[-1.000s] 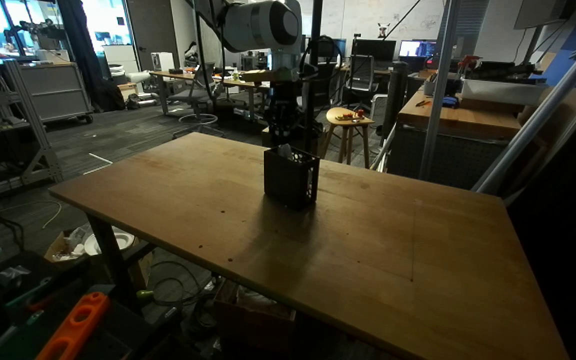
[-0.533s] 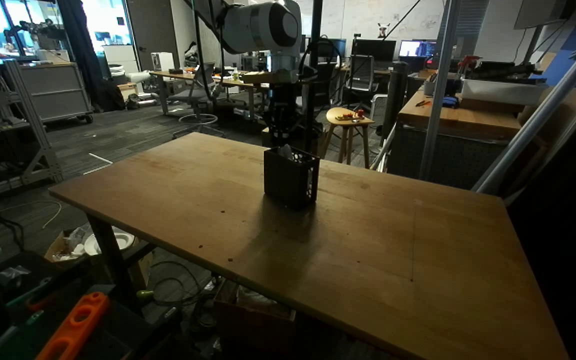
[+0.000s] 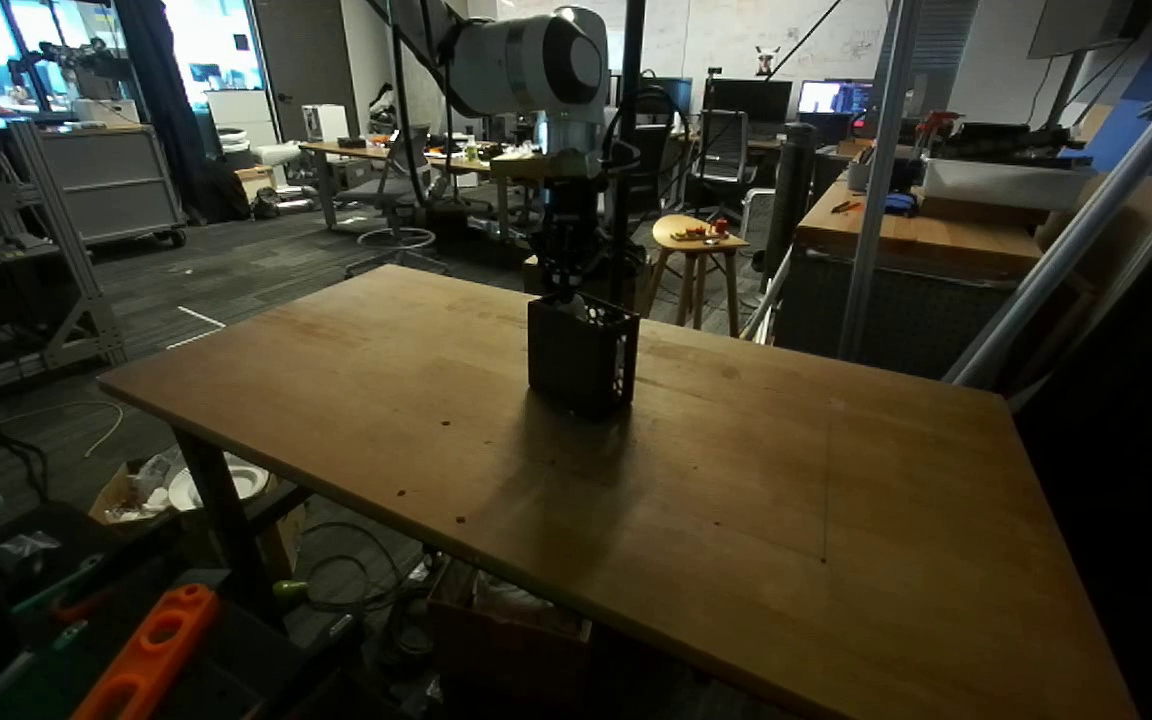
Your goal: Put the towel in the box
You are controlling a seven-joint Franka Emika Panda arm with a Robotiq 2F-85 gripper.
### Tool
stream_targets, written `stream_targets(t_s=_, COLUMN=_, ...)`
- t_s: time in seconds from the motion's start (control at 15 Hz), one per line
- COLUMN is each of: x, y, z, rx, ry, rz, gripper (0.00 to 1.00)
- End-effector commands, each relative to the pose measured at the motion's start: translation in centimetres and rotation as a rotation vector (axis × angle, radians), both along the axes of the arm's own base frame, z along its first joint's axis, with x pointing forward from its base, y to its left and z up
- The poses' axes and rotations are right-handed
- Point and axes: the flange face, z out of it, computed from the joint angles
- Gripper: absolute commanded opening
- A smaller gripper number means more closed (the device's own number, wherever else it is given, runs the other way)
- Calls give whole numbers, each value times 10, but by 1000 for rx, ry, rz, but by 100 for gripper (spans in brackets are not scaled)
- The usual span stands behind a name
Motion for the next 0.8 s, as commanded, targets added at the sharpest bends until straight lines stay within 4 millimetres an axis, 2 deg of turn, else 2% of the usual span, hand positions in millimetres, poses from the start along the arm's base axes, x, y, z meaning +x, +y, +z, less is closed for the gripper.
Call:
stream_targets(t_s=0.0, x=-6, y=-9, z=-1, rx=24, ry=-18, rz=-7, gripper=0)
stream_targets(t_s=0.73, x=-28, y=-24, z=-34, rx=96, ry=4, rz=-73, gripper=0)
